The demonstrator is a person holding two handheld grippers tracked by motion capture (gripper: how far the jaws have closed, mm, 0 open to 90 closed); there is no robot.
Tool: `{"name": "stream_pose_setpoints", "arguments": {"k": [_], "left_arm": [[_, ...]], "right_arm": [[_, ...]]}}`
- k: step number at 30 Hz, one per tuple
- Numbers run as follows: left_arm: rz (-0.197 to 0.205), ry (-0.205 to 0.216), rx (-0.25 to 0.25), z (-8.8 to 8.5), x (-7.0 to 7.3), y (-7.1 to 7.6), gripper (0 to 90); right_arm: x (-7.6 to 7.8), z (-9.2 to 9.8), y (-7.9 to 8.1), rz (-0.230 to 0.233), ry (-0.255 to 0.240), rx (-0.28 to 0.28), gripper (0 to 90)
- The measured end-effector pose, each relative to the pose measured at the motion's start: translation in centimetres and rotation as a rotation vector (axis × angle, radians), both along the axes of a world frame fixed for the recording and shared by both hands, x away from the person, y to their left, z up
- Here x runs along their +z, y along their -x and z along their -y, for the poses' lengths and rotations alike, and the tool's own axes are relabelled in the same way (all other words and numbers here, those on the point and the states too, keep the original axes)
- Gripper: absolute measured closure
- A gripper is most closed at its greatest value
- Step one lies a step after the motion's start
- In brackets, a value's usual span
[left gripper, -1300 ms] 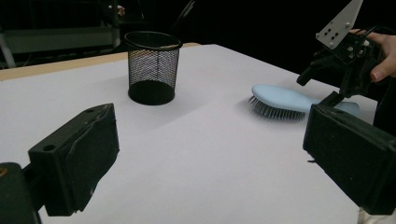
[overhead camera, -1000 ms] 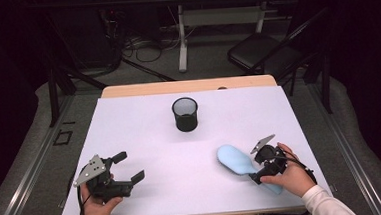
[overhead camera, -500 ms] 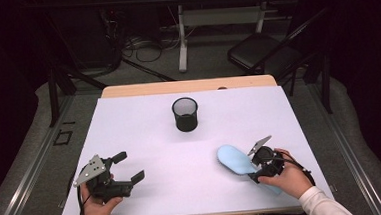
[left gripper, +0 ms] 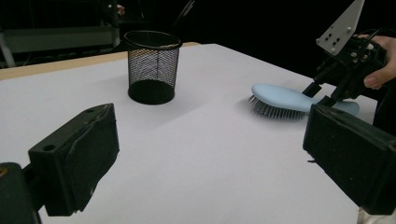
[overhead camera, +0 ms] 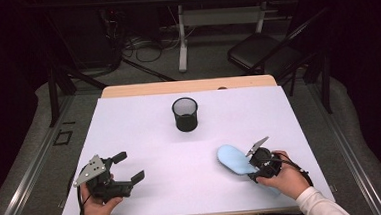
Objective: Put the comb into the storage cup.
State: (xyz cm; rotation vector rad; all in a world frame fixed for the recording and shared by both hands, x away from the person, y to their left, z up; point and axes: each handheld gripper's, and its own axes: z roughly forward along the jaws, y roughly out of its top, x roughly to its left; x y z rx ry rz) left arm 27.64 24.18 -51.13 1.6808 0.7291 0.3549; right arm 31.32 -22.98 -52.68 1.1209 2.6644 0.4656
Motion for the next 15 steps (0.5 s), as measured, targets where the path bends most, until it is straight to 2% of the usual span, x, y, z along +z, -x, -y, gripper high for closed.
{"name": "stream_pose_setpoints", "arguments": {"k": [1,3,4,6,7,9,10,15], "left_arm": [[-0.001,-0.001,-0.002,-0.01,0.0,-0.01,3.5],[0.0,0.0,-0.004,0.02,0.0,-0.01,3.5],[0.0,-0.001,-0.005,0.02,0.0,-0.01,3.5],[0.001,-0.001,-0.005,0.02,0.0,-0.01,3.5],[0.0,0.0,-0.004,0.01,0.0,-0.01,3.5],[0.0,-0.001,-0.001,0.0,0.0,0.01,3.5],[-0.001,0.0,-0.001,0.0,0.0,0.01,3.5],[0.0,-0.001,-0.004,-0.01,-0.01,-0.01,3.5]], "right_arm": [[0.05,-0.04,0.04,-0.006,0.003,-0.007,51.9],[-0.17,-0.05,0.02,0.011,-0.012,-0.005,52.9],[0.09,-0.04,-0.02,-0.011,0.017,0.002,53.2],[-0.07,-0.19,0.13,-0.004,0.004,-0.013,55.3],[-0.04,-0.17,0.03,-0.008,0.01,0.007,57.1],[0.01,-0.25,0.08,-0.019,0.019,0.007,59.1],[-0.15,-0.31,0.13,-0.013,0.004,0.002,60.2],[-0.26,-0.35,0.12,-0.014,0.001,0.002,62.7]]}}
